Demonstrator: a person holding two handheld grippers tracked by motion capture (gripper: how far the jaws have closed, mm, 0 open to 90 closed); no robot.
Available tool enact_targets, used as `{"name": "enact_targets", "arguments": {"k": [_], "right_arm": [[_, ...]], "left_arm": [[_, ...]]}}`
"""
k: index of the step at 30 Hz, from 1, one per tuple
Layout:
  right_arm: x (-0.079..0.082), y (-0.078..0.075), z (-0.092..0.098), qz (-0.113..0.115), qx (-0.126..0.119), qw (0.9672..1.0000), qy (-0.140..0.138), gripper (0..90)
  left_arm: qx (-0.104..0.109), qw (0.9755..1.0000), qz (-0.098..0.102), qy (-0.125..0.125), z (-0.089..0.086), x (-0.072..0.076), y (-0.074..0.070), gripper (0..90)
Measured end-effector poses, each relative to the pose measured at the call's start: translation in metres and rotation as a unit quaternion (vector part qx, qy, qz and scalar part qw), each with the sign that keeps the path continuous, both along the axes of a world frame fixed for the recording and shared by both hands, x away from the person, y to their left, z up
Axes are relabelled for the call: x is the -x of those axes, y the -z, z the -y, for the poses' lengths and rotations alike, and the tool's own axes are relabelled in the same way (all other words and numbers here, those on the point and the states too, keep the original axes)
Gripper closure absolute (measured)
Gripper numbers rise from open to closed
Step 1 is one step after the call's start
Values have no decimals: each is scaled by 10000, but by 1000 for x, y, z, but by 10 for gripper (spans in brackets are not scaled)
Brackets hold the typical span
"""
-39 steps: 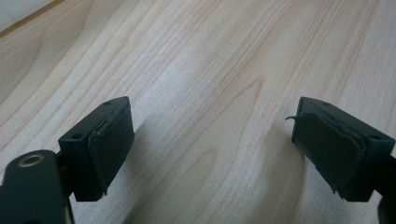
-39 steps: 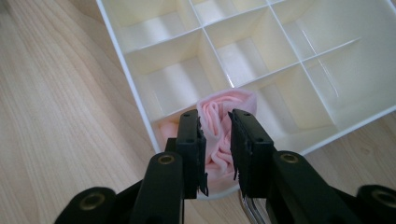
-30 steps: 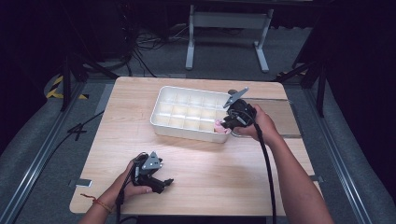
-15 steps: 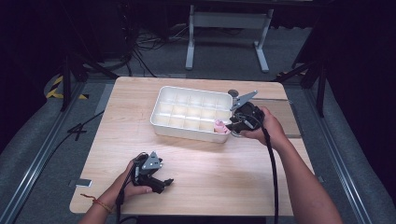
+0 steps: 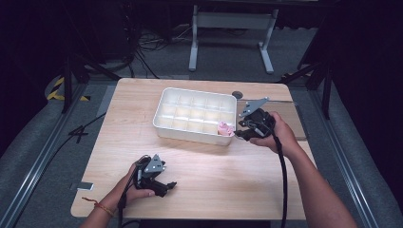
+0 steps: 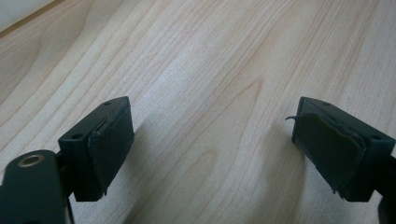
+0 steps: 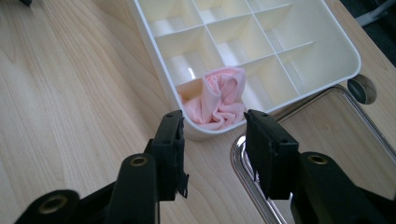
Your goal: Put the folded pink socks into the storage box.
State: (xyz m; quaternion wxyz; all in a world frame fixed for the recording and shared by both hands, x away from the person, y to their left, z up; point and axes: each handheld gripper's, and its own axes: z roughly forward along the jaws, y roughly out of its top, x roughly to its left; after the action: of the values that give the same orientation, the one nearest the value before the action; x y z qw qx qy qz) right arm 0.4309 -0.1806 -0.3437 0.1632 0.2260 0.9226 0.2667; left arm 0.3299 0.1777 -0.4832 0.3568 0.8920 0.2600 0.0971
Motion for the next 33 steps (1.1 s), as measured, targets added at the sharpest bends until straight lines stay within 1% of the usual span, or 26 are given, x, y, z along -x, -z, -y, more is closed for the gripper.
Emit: {"name": "enact_targets", "arguments": {"k": [10,12,13,14,19,27,29,31,33], "right_arm": [[8,5,9,27,58,10000,25,528],[10,6,12,71,60,9999,54,515],[11,6,13,58,29,10000,69,507],[12,7,15,90,65,9999,65,502],[18,12,19,90,136,9998,59,493],[24,16,26,96,132,9998,96,478],[27,18,30,125,212,9996,123,478],[28,20,31,97,206,9997,121,467],[30,21,33,118,256,9995,139,467]], "left_arm": [[0,10000,1,2,0,0,0,130],[0,10000,1,2,0,0,0,130],[-1,10000,1,2,0,0,0,130],[0,10000,2,1,0,0,0,130],[0,10000,2,2,0,0,0,130],[-1,10000,1,2,0,0,0,130],[-1,10000,1,3,0,0,0,130],[2,10000,0,1,0,0,0,130],[-1,10000,1,3,0,0,0,130]]}}
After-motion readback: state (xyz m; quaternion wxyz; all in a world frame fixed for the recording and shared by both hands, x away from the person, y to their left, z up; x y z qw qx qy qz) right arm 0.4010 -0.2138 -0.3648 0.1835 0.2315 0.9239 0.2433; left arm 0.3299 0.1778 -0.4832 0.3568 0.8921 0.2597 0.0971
